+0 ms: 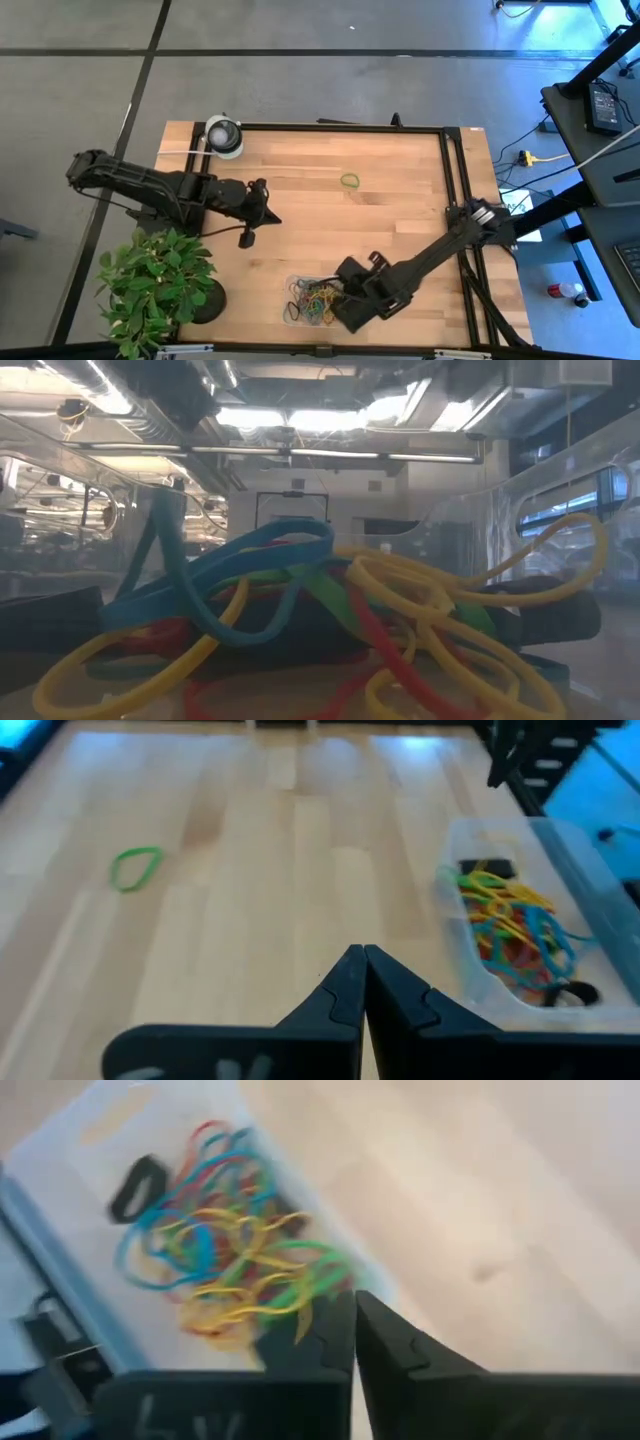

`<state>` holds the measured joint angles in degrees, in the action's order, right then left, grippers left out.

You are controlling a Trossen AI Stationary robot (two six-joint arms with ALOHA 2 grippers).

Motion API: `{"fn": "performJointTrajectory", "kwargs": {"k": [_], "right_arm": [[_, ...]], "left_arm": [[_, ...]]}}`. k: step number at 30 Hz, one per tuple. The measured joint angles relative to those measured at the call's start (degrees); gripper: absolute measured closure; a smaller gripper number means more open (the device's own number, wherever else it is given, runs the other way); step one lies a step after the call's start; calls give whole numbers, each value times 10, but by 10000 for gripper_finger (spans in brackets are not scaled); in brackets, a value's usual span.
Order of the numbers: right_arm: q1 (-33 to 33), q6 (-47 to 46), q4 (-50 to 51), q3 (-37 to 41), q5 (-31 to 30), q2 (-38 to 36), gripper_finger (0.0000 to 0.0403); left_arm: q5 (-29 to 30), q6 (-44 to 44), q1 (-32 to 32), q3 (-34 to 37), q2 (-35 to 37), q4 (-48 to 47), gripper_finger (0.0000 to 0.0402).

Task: Pick and place rubber bands into bin
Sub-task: Put the green rubber band into the transparent bin

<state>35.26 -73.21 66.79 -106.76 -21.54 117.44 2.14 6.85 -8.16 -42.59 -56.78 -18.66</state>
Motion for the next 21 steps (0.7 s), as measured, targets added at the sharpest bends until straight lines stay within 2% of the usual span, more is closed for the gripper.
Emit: {"fn": "performJointTrajectory", "kwargs": {"k": [4, 7, 10, 15, 21], "right_arm": [[5, -13, -14, 85, -20, -58, 392], [3, -11, -66, 174, -31, -116, 397], [-11, 1, -140, 284, -37, -181, 398], [-63, 53, -260, 446, -39, -296, 399], [-173, 200, -326, 554, -35, -416, 397]], "left_arm": [[-16, -21, 37, 0, 10, 14, 400], [-63, -53, 71, 7, 19, 48, 400], [-97, -61, 103, 50, 27, 142, 400], [-101, -60, 134, 138, 26, 314, 400], [-96, -69, 155, 230, 27, 496, 400]]}}
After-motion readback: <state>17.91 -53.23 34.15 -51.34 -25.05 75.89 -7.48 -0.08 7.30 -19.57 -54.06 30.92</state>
